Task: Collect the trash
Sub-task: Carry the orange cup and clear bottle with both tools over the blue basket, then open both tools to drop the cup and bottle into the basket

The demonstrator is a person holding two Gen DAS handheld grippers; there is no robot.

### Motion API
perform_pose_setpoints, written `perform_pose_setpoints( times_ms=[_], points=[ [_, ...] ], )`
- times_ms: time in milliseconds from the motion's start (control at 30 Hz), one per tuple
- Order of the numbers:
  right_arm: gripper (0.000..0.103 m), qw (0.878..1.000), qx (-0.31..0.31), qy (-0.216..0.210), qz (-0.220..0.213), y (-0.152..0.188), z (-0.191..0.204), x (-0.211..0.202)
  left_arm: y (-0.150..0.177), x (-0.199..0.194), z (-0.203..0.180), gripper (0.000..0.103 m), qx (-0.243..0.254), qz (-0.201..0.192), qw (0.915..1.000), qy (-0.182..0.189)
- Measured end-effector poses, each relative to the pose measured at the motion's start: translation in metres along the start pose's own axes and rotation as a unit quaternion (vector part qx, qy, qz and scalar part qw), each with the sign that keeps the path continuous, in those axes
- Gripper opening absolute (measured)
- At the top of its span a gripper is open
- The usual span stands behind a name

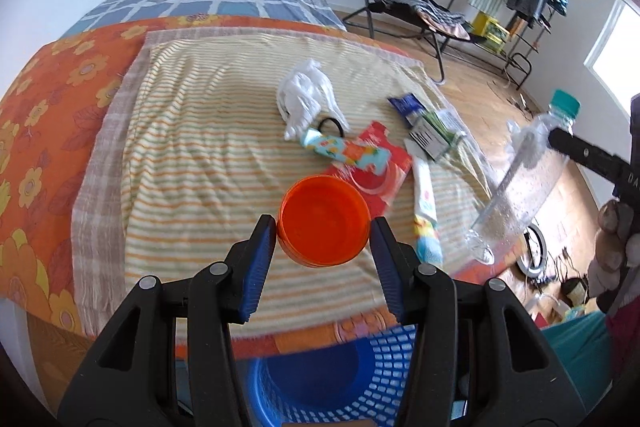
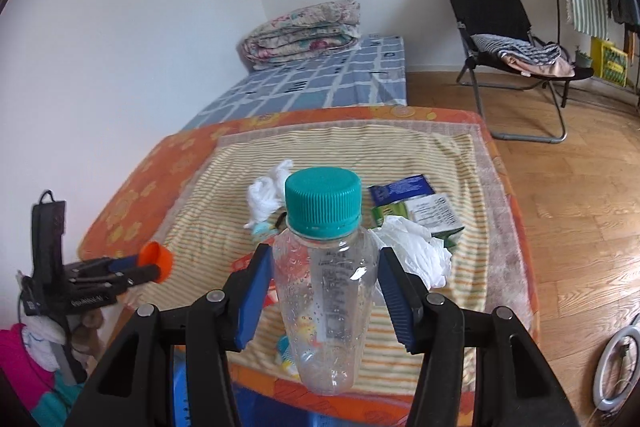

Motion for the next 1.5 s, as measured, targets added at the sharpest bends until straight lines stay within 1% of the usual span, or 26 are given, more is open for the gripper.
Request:
perform_pose_setpoints(
  times_ms=[100,200,367,567,733,867,1000,1300,1500],
  points=[
    [0.055,1.000,-0.002,-0.015,0.002,0.006,0.007,-0.002,0.011,-0.004,-0.007,0.050,0.010,0.003,0.9999,0.006],
    [0.055,1.000,-0.015,-0.011,0.006,0.011,0.013,0.000,0.016,-0.007,-0.012,0.050,0.021,0.001,0.9998,0.005],
    [0.055,0.999,0.004,-0.030,0.015,0.018,0.011,0.002,0.026,-0.010,-0.017,0.050,0.033,0.002,0.9994,0.007],
    [0.055,0.996,0.045,-0.075,0.032,0.036,0.009,0.005,0.049,-0.006,-0.017,0.050,0.038,0.028,0.9988,0.015],
    [0.055,0.992,0.055,-0.092,0.060,0.061,0.018,0.019,0.077,0.000,-0.018,0.050,0.046,0.057,0.9971,0.020],
    [0.055,0.991,0.040,-0.092,0.084,0.083,0.030,0.032,0.098,0.004,-0.021,0.050,0.055,0.077,0.9953,0.020],
    [0.055,0.989,0.039,-0.095,0.104,0.102,0.038,0.041,0.119,0.010,-0.024,0.050,0.063,0.099,0.9928,0.021],
    [0.056,0.983,0.018,-0.071,0.168,0.148,0.048,0.068,0.158,0.029,-0.030,0.050,0.082,0.147,0.9857,0.014],
    [0.056,0.976,0.019,-0.056,0.208,0.174,0.044,0.080,0.173,0.038,-0.032,0.050,0.093,0.168,0.9814,0.003]
  ],
)
Point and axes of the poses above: each gripper's, at about its wrist camera, not at the fingertips, and x roughly the way its jaws point, z to its left, y to its underside, the point moved 1 cm from there along x, roughly the way its jaws point, and after that the axes turned 15 degrees about -y, right-handed, at the moved point
